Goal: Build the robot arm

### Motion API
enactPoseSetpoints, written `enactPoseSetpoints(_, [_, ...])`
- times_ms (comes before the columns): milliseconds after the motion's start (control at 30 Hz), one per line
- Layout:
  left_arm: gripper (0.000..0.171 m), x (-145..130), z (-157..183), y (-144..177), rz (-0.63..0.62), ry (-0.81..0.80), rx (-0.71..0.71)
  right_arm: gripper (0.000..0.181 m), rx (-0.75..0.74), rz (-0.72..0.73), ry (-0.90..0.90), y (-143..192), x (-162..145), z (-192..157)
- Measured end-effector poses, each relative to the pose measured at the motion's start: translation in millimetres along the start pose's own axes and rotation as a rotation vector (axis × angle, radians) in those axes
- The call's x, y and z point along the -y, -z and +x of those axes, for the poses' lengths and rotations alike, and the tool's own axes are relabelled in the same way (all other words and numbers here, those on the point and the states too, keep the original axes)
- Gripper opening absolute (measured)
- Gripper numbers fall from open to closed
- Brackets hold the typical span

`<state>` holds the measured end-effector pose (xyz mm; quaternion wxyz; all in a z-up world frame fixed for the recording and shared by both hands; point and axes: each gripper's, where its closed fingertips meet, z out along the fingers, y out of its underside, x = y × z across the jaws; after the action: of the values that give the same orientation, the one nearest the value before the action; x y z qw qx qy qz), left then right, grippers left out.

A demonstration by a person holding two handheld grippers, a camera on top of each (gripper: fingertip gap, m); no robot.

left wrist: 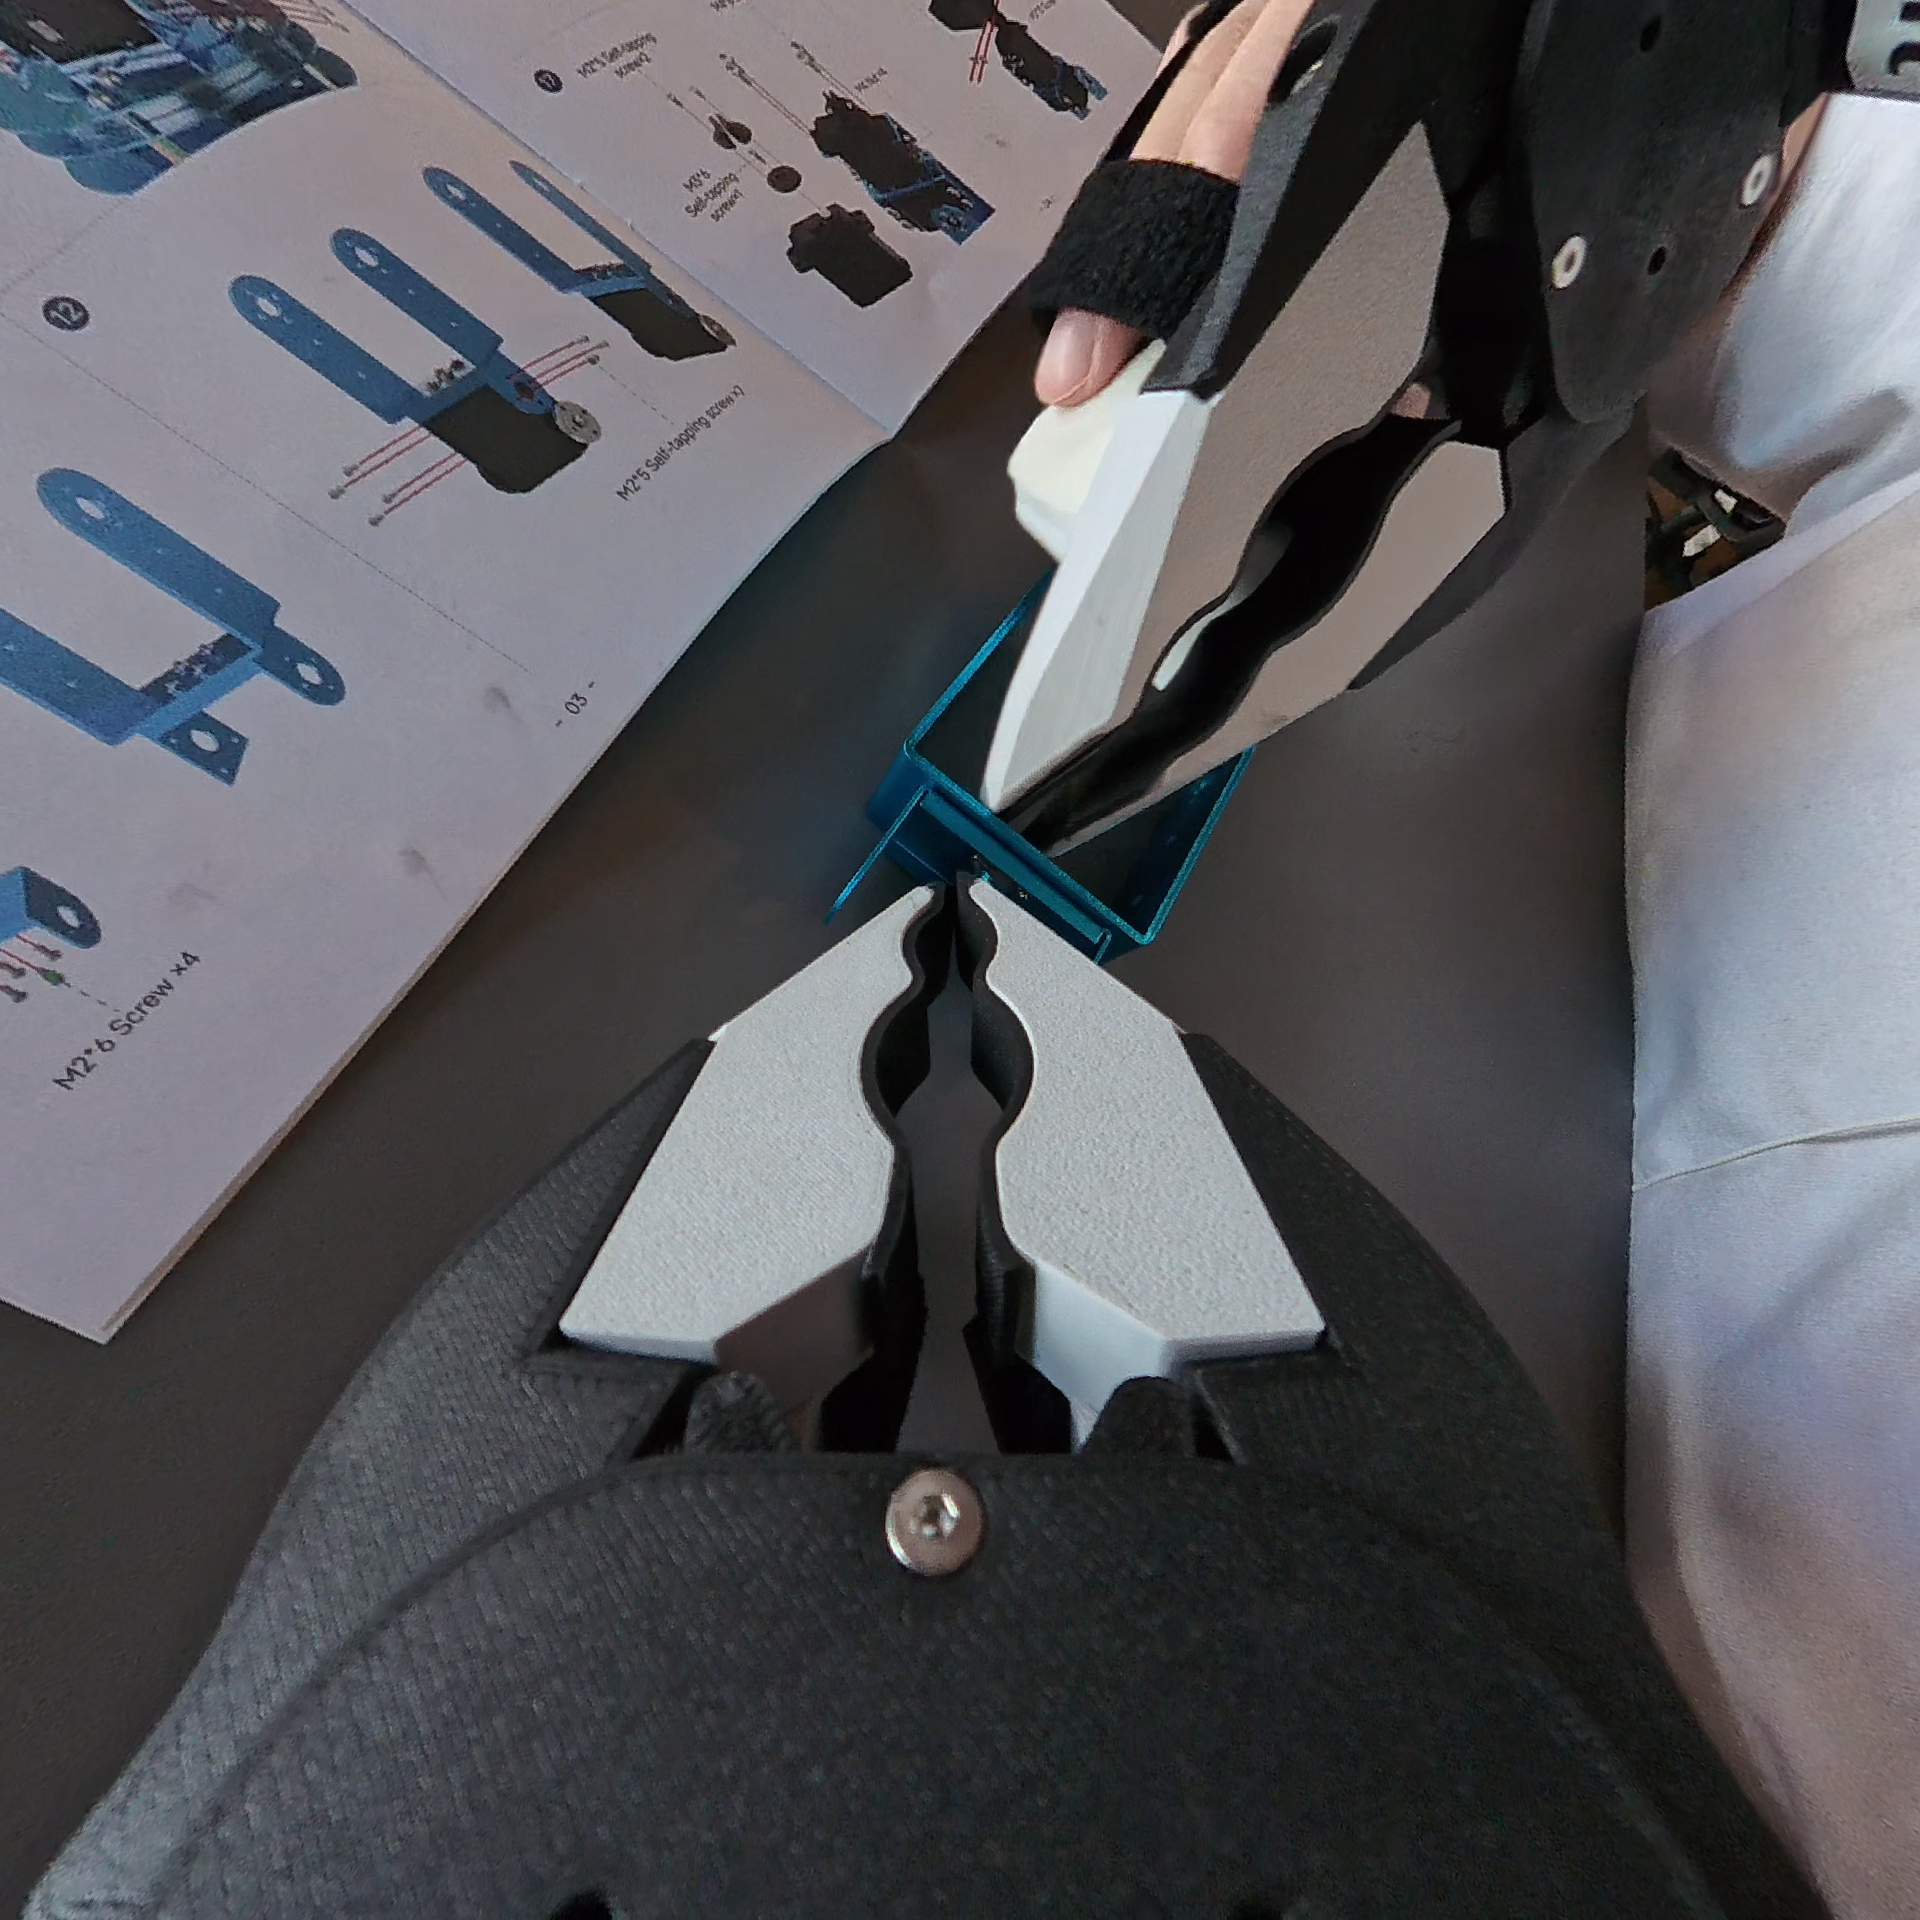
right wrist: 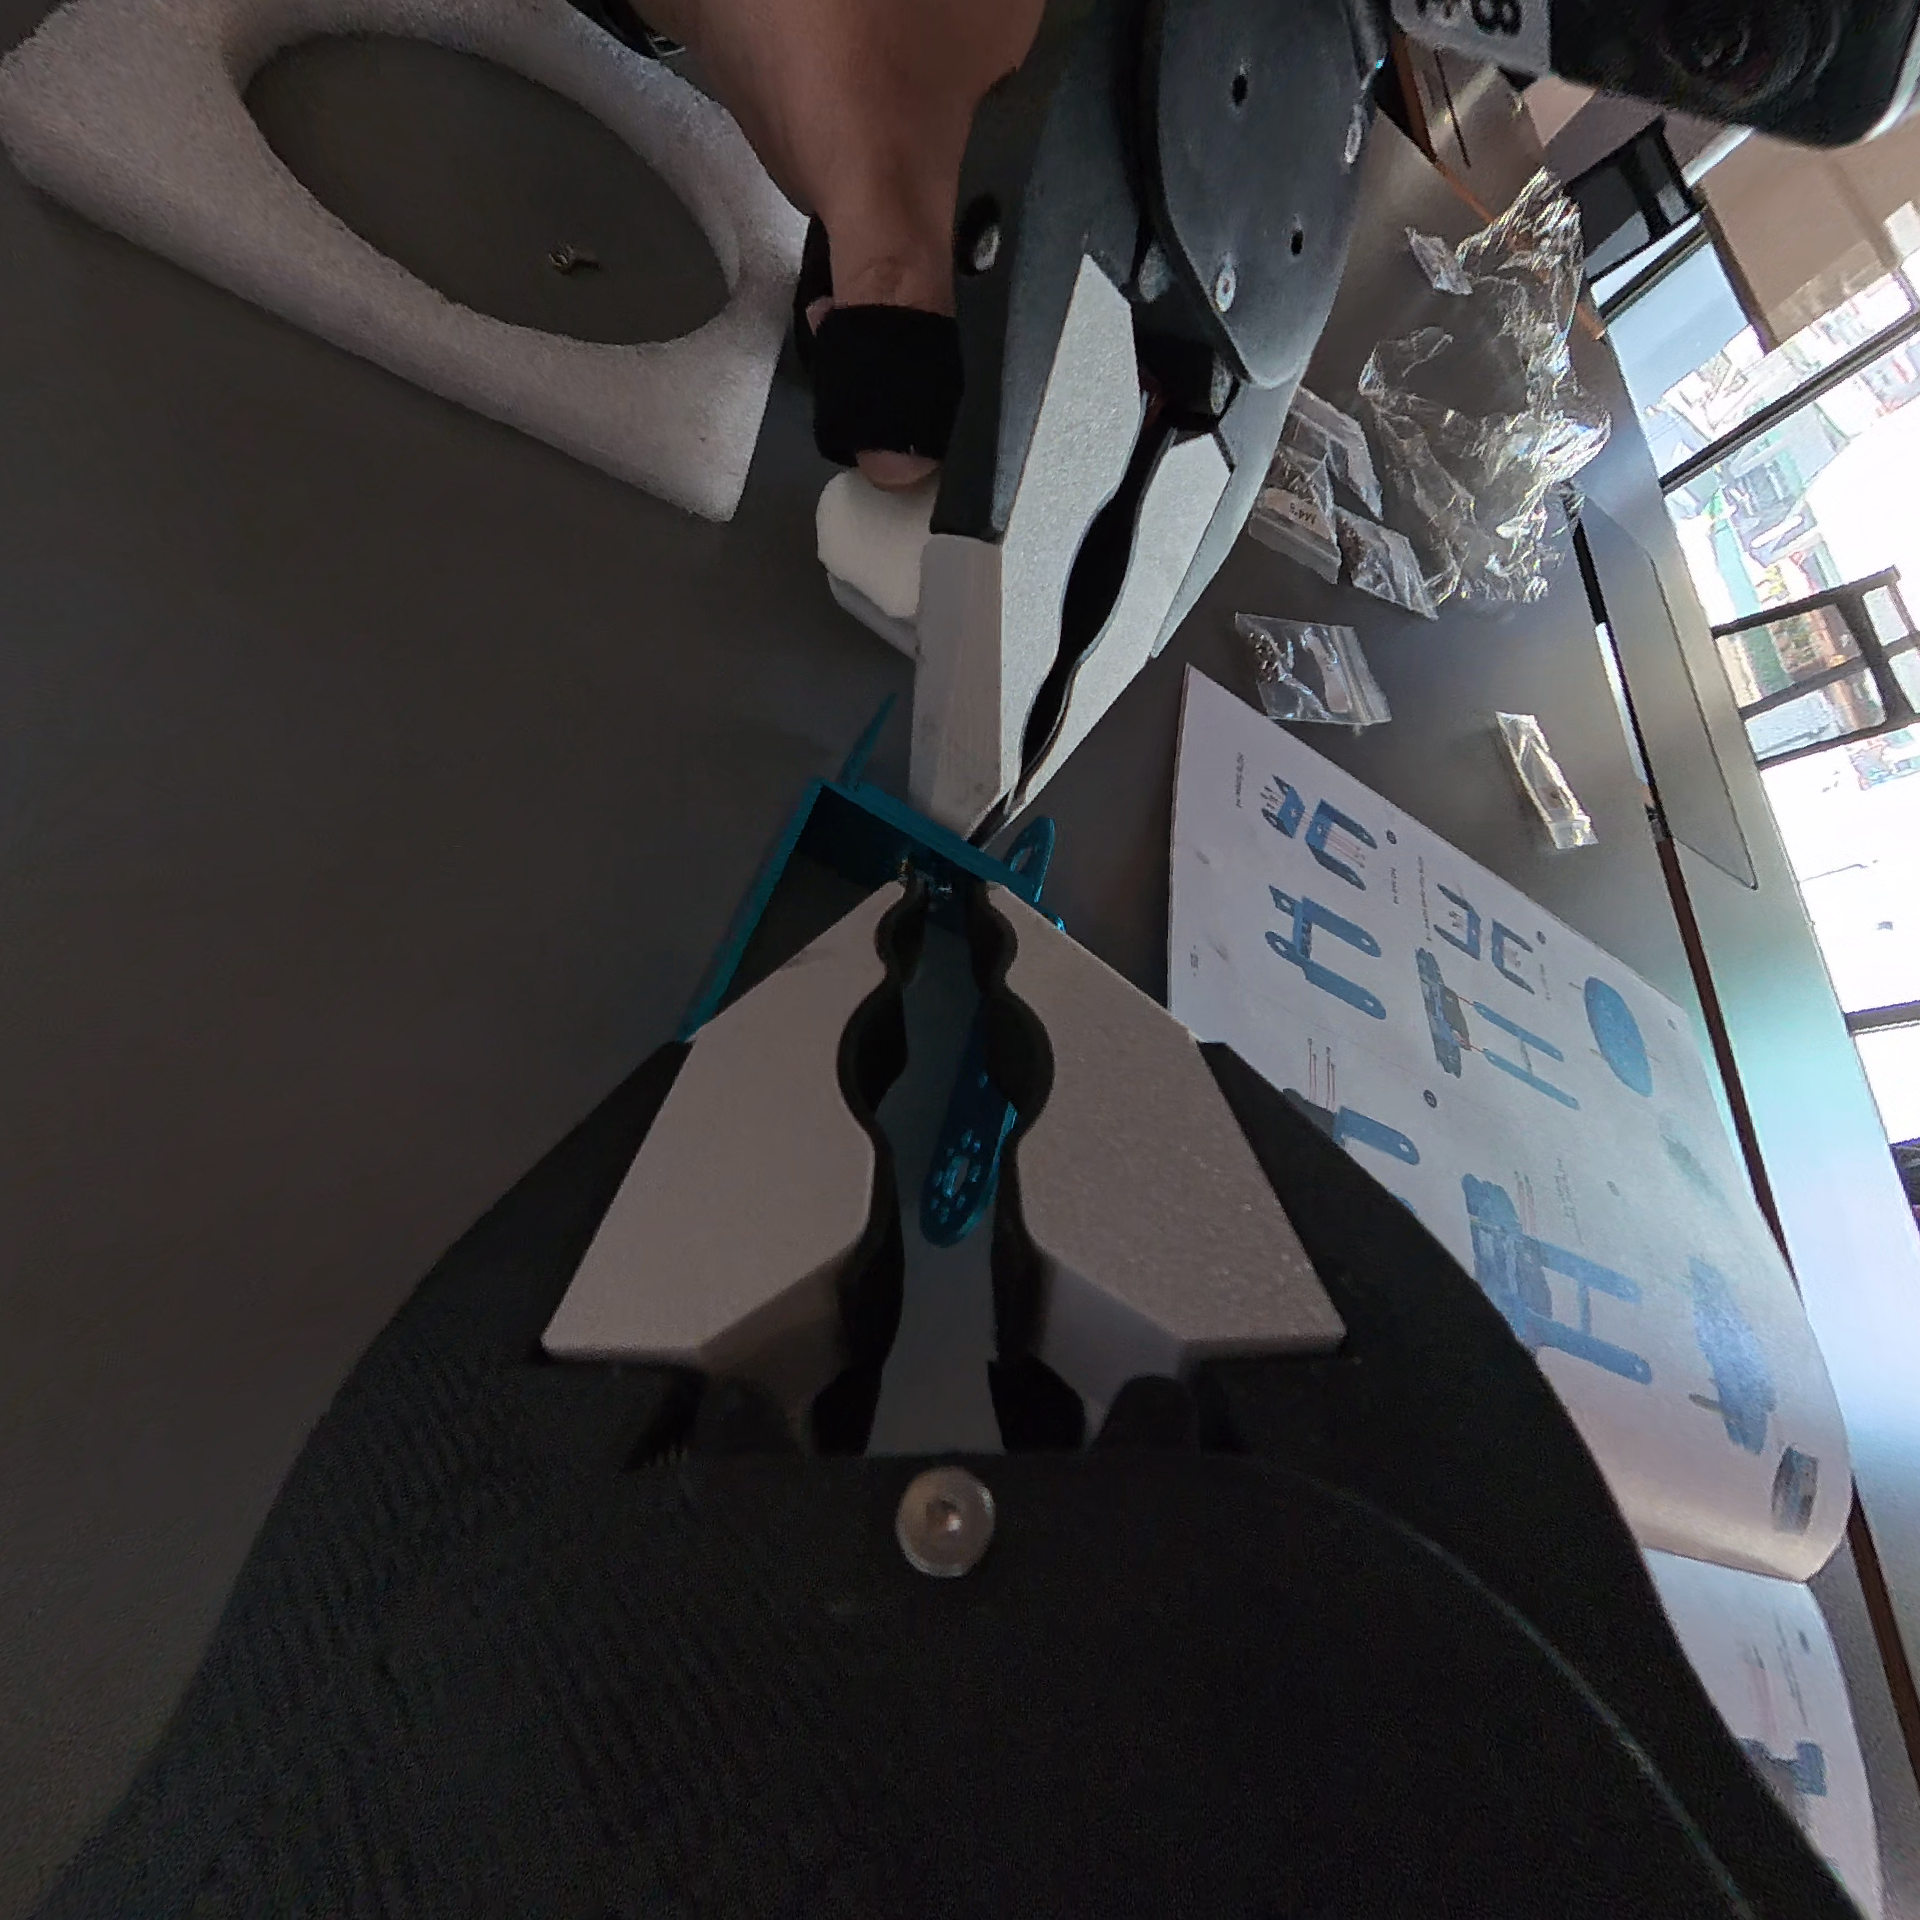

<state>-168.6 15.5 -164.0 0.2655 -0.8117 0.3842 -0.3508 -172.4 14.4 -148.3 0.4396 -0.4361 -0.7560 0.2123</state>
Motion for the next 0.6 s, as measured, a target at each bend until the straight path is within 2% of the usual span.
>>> enactPoseSetpoints(267, [0.0, 0.3, -0.6, -0.1, 0.001, -0.001, 0.002, 0.008, -0.092, 0.029, 0.134, 14.7, 13.2, 8.8])
enactPoseSetpoints(600, [0.0, 2.9, -3.2, -0.7, 0.016, 0.018, 0.011, 0.024, -0.035, -0.04, -0.053, 12.2, -5.6, 17.8])
